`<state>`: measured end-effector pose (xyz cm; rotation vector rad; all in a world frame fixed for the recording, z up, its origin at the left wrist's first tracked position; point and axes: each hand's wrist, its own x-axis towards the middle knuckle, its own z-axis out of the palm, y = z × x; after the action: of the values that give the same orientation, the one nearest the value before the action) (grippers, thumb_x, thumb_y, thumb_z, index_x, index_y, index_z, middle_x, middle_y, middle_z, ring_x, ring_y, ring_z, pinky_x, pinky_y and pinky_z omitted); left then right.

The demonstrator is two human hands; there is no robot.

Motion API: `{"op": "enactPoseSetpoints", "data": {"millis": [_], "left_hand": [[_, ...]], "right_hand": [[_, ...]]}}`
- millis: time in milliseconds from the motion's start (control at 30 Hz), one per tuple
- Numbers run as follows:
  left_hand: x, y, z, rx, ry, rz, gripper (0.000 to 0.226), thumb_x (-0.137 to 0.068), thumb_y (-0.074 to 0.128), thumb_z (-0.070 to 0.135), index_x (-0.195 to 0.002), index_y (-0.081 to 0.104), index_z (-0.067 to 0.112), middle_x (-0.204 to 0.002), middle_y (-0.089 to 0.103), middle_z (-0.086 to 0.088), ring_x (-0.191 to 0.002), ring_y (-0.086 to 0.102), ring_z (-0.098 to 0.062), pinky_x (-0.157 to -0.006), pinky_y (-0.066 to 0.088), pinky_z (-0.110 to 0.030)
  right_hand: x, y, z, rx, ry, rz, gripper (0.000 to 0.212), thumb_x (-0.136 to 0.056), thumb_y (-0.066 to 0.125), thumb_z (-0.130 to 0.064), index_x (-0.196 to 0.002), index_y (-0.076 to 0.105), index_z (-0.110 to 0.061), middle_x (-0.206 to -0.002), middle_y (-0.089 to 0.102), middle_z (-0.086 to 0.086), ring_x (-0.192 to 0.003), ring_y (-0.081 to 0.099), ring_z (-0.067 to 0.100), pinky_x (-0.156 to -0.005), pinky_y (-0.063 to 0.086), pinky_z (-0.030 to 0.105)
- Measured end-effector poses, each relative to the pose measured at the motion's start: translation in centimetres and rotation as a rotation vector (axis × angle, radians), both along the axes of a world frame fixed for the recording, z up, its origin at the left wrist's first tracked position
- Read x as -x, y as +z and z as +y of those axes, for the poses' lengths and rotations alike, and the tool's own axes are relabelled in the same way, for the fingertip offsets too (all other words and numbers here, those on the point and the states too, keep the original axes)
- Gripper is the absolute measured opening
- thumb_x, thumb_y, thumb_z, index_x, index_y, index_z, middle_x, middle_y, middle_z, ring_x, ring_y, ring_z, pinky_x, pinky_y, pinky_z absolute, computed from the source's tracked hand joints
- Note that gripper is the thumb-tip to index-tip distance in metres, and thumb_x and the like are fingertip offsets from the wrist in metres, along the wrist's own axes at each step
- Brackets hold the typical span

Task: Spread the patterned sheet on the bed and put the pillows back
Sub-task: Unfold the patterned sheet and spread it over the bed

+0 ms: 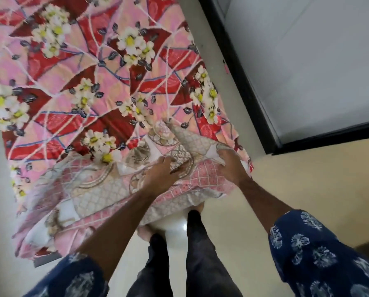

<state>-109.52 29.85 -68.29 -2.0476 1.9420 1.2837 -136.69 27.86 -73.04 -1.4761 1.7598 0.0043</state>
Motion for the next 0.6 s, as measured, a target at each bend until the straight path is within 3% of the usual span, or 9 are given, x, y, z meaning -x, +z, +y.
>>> {"op": "enactPoseSetpoints", "data": {"millis": [100,233,333,500,600], "left_hand": [[2.7,-3.2,-2.2,0.093,-0.07,-0.23,0.077,-0.088,0.061,0.064,-0.145,0.037,0.018,-0.144,0.044,-0.008,-0.125,0.051,-0.035,-0.097,0.046,-0.054],[3.9,-7.6,-4.1,0.032,-0.07,-0.337,0.089,-0.084,0.058,0.073,-0.145,0.033,0.013,-0.144,0.039,-0.012,-0.125,0.048,-0.037,-0.096,0.048,-0.057],[4.4,-8.9,-4.2,0.051,-0.057,-0.364,0.073,-0.091,0.054,0.064,-0.135,0.042,0.008,-0.136,0.044,-0.016,-0.119,0.05,-0.038,-0.09,0.051,-0.053],[3.7,-8.5,-4.3,0.137,0.038,-0.236,0.026,-0.098,0.048,0.01,-0.123,0.054,0.009,-0.123,0.06,-0.013,-0.102,0.064,-0.035,-0.079,0.053,-0.047],[2.0,-7.3,-4.6,0.164,0.256,-0.161,0.018,-0.105,0.041,0.015,-0.116,0.054,0.009,-0.096,0.068,-0.015,-0.081,0.066,-0.035,-0.068,0.055,-0.044]], "right_hand": [[1.2,-1.6,-2.2,0.093,0.003,0.083,0.059,-0.08,0.073,-0.009,-0.136,0.054,-0.012,-0.135,0.057,0.014,-0.121,0.055,0.039,-0.094,0.052,0.054],[2.5,-4.2,-3.9,0.022,0.087,0.16,0.059,-0.085,0.074,-0.028,-0.138,0.051,-0.019,-0.143,0.047,0.009,-0.128,0.045,0.039,-0.101,0.042,0.057],[3.0,-5.4,-4.6,-0.011,0.125,0.151,0.056,-0.083,0.075,-0.036,-0.134,0.055,-0.023,-0.139,0.048,0.008,-0.129,0.044,0.039,-0.103,0.038,0.057],[3.2,-5.2,-5.0,0.043,0.163,0.177,0.05,-0.08,0.076,-0.038,-0.124,0.057,-0.021,-0.13,0.049,0.007,-0.124,0.042,0.034,-0.101,0.034,0.049],[3.4,-5.3,-4.9,0.084,0.111,0.094,0.046,-0.081,0.075,-0.042,-0.119,0.057,-0.023,-0.125,0.056,0.003,-0.119,0.049,0.03,-0.098,0.038,0.049]]}}
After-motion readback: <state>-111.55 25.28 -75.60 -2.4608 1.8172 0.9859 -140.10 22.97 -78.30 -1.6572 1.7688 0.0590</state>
